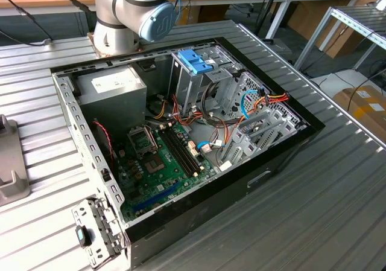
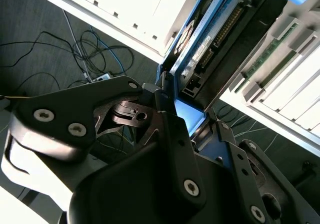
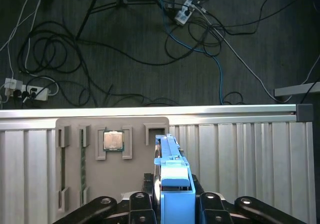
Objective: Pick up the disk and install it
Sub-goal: 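Pick up the disk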
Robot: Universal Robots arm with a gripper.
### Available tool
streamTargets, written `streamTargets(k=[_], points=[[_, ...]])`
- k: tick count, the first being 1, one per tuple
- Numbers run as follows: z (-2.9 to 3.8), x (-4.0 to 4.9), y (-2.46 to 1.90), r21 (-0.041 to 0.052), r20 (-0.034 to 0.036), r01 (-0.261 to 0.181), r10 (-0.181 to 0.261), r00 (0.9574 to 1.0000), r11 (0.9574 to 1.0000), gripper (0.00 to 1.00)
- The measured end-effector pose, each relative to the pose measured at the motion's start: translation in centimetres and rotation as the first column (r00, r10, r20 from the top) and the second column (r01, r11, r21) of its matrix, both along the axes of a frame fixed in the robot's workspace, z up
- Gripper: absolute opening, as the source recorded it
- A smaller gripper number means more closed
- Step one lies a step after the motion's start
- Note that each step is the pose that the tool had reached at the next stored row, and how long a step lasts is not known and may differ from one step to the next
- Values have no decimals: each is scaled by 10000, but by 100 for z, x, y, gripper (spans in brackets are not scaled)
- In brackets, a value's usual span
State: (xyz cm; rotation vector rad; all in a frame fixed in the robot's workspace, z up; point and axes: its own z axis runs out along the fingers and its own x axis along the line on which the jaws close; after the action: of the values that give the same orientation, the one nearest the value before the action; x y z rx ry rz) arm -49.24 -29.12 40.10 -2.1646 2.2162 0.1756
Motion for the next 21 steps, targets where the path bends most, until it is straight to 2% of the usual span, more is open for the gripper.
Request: streamTargets(k=[10,21], points=[[82,0,0,0,-1,0,0,10000,10000,37],[143,0,0,0,-1,0,0,10000,10000,37]])
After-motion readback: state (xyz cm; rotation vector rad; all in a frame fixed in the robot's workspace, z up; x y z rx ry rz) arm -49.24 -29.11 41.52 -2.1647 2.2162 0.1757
